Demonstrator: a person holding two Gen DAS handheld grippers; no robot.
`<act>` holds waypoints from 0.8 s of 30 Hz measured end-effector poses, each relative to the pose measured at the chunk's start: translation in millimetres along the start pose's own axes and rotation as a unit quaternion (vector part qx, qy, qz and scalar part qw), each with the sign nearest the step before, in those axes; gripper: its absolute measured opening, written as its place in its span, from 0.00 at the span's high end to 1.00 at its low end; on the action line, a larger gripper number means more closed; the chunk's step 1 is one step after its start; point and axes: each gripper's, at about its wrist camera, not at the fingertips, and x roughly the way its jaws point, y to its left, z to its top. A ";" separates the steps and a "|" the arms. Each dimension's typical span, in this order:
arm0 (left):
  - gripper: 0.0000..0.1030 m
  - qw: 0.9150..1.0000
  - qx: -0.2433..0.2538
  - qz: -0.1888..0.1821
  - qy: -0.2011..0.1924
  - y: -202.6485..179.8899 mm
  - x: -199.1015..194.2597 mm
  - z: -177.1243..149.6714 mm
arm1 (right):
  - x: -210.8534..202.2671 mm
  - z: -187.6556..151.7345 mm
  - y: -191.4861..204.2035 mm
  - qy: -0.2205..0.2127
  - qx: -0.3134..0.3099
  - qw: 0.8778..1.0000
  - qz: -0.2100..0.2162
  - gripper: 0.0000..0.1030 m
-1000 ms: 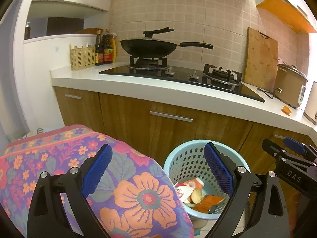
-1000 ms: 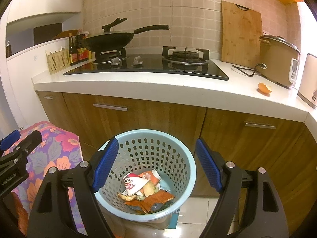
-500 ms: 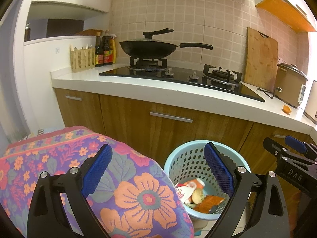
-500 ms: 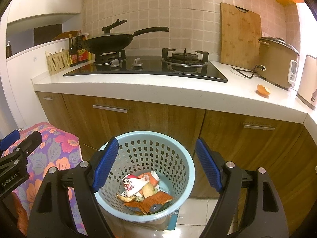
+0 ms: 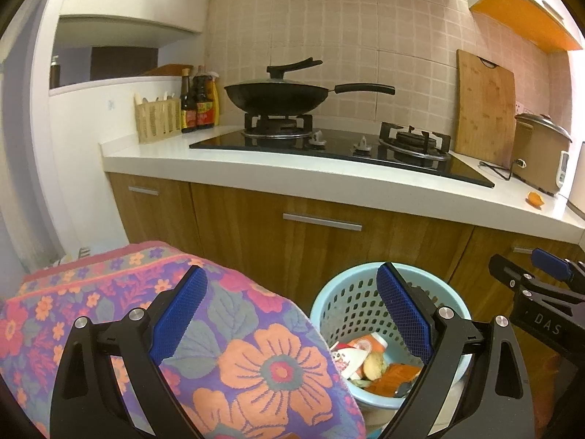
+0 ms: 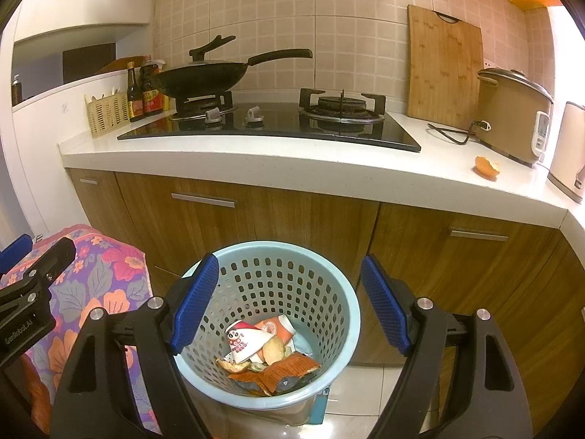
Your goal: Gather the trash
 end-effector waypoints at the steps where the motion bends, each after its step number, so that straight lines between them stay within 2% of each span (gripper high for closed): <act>1: 0.11 1.000 0.000 0.000 0.000 0.4 -0.2 0.2 | 0.0 0.0 0.0 0.000 0.000 1.000 0.000 0.26; 18: 0.12 1.000 0.003 0.015 -0.008 2.3 -1.8 -1.1 | -0.5 0.2 0.3 -0.001 0.000 1.000 -0.001 0.26; 24: 0.08 1.000 -0.002 -0.004 0.004 1.8 0.8 -1.3 | 0.6 0.9 -0.4 0.000 0.001 1.000 -0.001 0.26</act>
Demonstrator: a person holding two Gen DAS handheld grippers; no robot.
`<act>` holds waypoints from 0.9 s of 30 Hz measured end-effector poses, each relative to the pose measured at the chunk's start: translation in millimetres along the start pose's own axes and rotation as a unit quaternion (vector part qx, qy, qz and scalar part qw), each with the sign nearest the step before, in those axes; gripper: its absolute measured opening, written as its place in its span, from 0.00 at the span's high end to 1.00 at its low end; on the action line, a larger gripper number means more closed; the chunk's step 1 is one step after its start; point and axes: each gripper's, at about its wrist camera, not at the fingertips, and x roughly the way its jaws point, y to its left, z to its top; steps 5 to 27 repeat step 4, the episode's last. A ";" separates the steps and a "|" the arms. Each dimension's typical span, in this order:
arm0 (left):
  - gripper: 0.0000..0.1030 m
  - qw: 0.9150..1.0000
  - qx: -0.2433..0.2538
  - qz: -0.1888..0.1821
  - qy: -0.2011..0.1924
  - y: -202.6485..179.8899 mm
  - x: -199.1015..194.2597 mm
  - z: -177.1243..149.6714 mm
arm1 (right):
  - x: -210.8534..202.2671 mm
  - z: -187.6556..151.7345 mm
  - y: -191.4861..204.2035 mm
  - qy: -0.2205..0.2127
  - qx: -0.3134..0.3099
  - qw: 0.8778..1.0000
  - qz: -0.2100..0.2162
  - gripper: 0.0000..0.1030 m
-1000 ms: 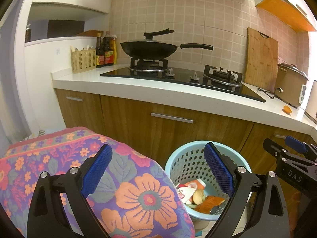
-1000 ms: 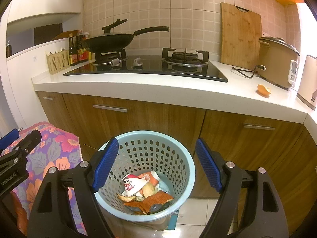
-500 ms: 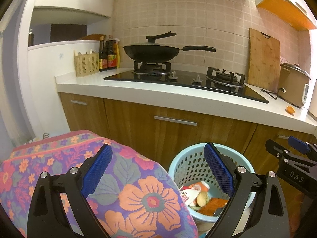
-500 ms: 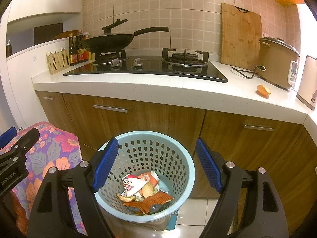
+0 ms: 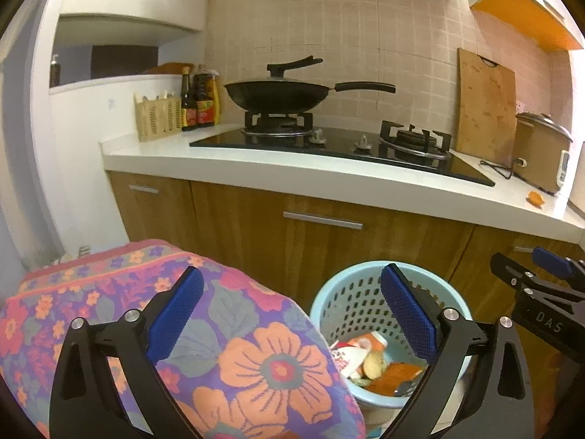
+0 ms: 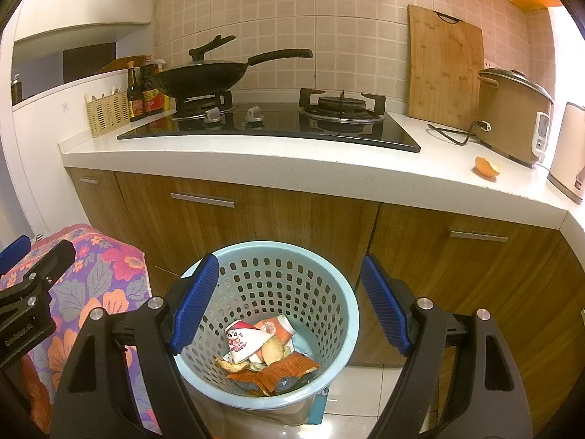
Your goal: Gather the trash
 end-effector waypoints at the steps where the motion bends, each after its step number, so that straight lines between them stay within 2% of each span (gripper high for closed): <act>1: 0.08 1.000 0.000 0.001 -0.001 0.3 0.4 0.2 | 0.8 0.4 -0.6 0.000 0.000 1.000 0.001 0.26; 27: 0.08 1.000 -0.001 0.006 -0.005 1.3 0.1 -0.1 | 1.5 1.3 -2.2 0.000 0.000 1.000 0.000 0.26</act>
